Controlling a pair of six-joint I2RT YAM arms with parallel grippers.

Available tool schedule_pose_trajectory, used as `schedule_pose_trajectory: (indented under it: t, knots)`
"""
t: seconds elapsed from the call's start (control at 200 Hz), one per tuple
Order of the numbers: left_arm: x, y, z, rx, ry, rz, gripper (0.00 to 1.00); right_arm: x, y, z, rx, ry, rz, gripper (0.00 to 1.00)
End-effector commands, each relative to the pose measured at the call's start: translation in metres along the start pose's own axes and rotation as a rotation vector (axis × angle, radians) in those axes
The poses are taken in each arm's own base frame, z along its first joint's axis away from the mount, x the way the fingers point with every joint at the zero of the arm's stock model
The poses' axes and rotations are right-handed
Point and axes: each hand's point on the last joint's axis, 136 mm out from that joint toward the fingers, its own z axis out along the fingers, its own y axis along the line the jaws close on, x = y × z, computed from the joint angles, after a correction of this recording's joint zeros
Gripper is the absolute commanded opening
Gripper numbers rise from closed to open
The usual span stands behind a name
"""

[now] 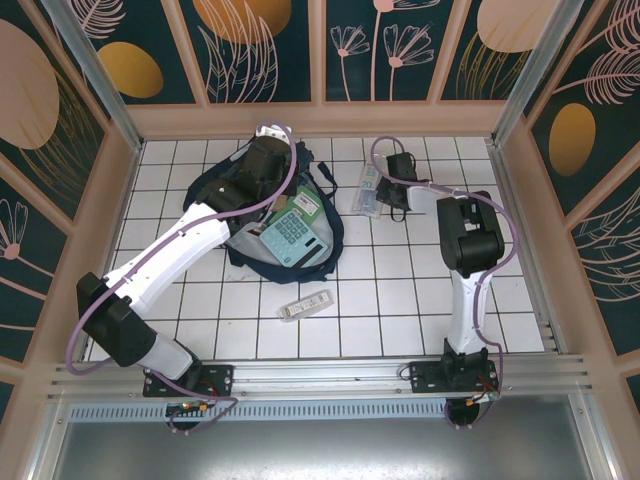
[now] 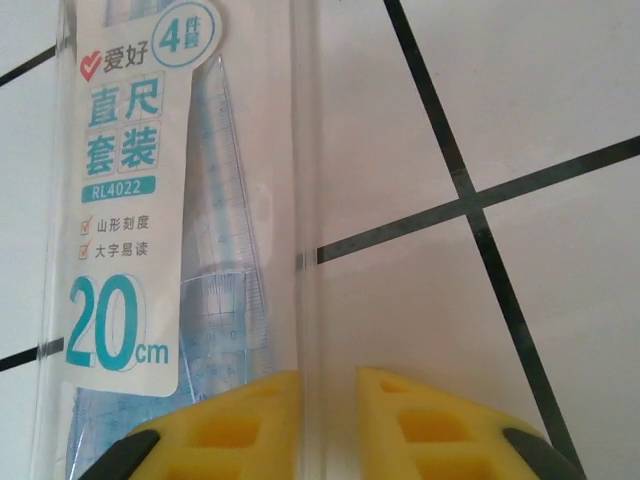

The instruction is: Pack books, pencil case, and school supplies into a backpack

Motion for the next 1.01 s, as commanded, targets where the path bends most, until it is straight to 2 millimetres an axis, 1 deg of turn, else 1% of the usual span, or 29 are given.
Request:
schedule_pose_trajectory:
  t: [0.0, 0.03, 0.08, 0.15, 0.25, 0.345, 0.43, 0.5, 0.55, 0.566, 0.581, 0.601, 0.606, 0.656, 0.681, 0.711, 0.741, 0.771, 0.801, 0.861, 0.886, 1.001]
  knots:
    - [-0.043, -0.005, -0.02, 0.043, -0.148, -0.077, 0.0, 0.016, 0.008, 0.003, -0.021, 0.041, -0.015, 0.16]
    - [-0.042, -0.005, -0.019, 0.043, -0.146, -0.077, 0.0, 0.015, 0.009, 0.001, -0.024, 0.037, -0.017, 0.14]
    - [-0.043, -0.005, -0.019, 0.043, -0.147, -0.076, 0.0, 0.015, 0.008, 0.001, -0.025, 0.035, -0.015, 0.06]
    - [-0.043, -0.005, -0.019, 0.046, -0.147, -0.077, 0.0, 0.014, 0.008, -0.001, -0.028, 0.03, -0.015, 0.0]
    - [-0.042, -0.006, -0.019, 0.047, -0.147, -0.076, 0.0, 0.012, 0.012, -0.006, -0.046, 0.023, -0.013, 0.0]
    - [-0.043, -0.006, -0.019, 0.05, -0.146, -0.077, 0.0, 0.008, 0.014, -0.017, -0.065, -0.005, -0.007, 0.0]
    - [-0.041, -0.007, -0.018, 0.052, -0.142, -0.076, 0.0, 0.003, 0.024, -0.028, -0.087, -0.025, -0.02, 0.0]
    - [-0.041, -0.008, -0.017, 0.055, -0.14, -0.074, 0.0, -0.001, 0.03, -0.032, -0.063, -0.046, -0.054, 0.0]
    - [-0.04, -0.009, -0.016, 0.059, -0.136, -0.074, 0.0, -0.004, 0.031, -0.032, -0.015, -0.055, -0.07, 0.29]
    - [-0.04, -0.009, -0.016, 0.06, -0.133, -0.073, 0.0, -0.004, 0.031, -0.031, 0.003, -0.055, -0.075, 0.34]
    - [-0.04, -0.01, -0.015, 0.061, -0.132, -0.073, 0.0, -0.005, 0.031, -0.03, 0.016, -0.056, -0.078, 0.36]
    - [-0.039, -0.01, -0.015, 0.061, -0.128, -0.073, 0.0, -0.002, 0.029, -0.027, 0.034, -0.047, -0.084, 0.35]
    - [-0.039, -0.01, -0.015, 0.061, -0.127, -0.072, 0.0, -0.005, 0.031, -0.028, 0.032, -0.052, -0.084, 0.35]
    - [-0.038, -0.011, -0.013, 0.061, -0.119, -0.078, 0.0, -0.004, 0.031, -0.023, 0.043, -0.047, -0.089, 0.36]
    - [-0.039, -0.011, -0.013, 0.061, -0.116, -0.082, 0.0, -0.005, 0.032, -0.023, 0.041, -0.05, -0.086, 0.43]
    - [-0.039, -0.011, -0.013, 0.061, -0.113, -0.085, 0.0, -0.004, 0.031, -0.022, 0.048, -0.051, -0.08, 0.55]
    - [-0.039, -0.011, -0.013, 0.06, -0.11, -0.093, 0.0, -0.006, 0.03, -0.021, 0.053, -0.056, -0.076, 0.66]
    - [-0.039, -0.01, -0.014, 0.057, -0.11, -0.103, 0.0, -0.008, 0.031, -0.021, 0.056, -0.06, -0.072, 0.73]
    - [-0.037, -0.01, -0.014, 0.058, -0.11, -0.114, 0.0, -0.008, 0.031, -0.02, 0.057, -0.059, -0.072, 0.83]
    - [-0.033, -0.01, -0.013, 0.063, -0.104, -0.136, 0.0, -0.009, 0.035, -0.017, 0.05, -0.05, -0.075, 0.96]
    - [-0.031, -0.011, -0.013, 0.069, -0.1, -0.142, 0.0, -0.008, 0.036, -0.015, 0.052, -0.043, -0.075, 0.99]
    - [-0.026, -0.008, -0.015, 0.073, -0.103, -0.171, 0.0, -0.004, 0.042, -0.006, 0.067, -0.02, -0.095, 0.99]
